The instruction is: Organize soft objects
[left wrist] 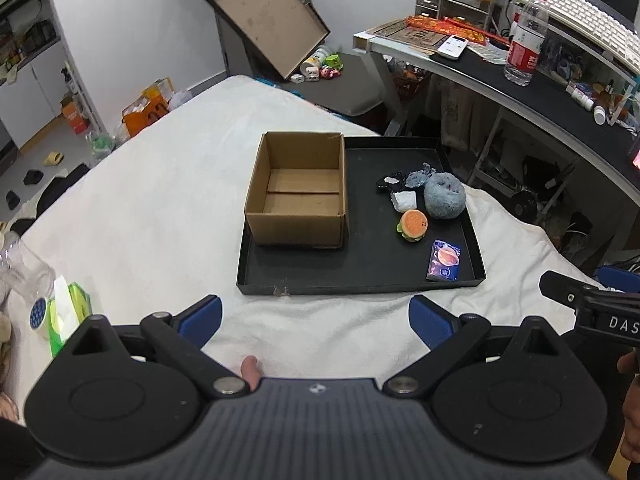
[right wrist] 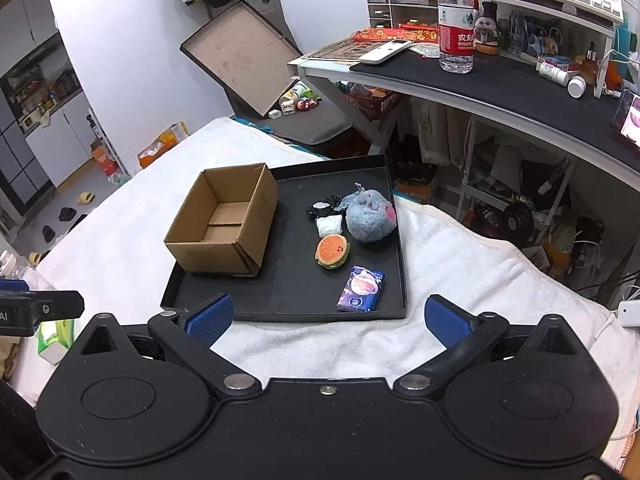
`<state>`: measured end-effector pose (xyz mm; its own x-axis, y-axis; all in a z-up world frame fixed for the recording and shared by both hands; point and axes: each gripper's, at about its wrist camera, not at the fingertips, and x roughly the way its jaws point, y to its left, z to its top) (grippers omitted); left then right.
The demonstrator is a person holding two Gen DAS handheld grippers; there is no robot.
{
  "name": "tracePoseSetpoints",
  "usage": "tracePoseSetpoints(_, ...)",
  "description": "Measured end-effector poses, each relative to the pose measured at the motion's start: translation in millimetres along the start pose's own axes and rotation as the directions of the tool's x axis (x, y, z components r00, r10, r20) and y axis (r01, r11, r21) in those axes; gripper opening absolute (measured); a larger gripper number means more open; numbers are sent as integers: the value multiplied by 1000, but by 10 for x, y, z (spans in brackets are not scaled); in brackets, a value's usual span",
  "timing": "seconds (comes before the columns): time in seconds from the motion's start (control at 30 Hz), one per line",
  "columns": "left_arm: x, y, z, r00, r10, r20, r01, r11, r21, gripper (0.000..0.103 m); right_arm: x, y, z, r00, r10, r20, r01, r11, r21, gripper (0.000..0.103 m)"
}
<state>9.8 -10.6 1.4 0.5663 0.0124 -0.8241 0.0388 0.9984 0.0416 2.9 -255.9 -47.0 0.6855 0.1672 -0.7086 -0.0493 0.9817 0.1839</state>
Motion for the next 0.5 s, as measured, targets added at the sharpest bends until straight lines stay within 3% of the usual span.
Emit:
tracePoseSetpoints(0.1,-16,-38,32,1000,-7,13,6,999,33,99,3,-18,7,1000,-7,3,7,1000,2,103)
tracePoseSetpoints(0.23,24,-46,77,999,-22,-25,23,999,25,99,34,-58,16,1000,-15,-1,15,1000,10,103)
tracePoseSetpoints(0.5,-15,-47,388,999,-41,2,41,998,54,99,94,-116,68,1000,-21,-2,21,1000,13,103)
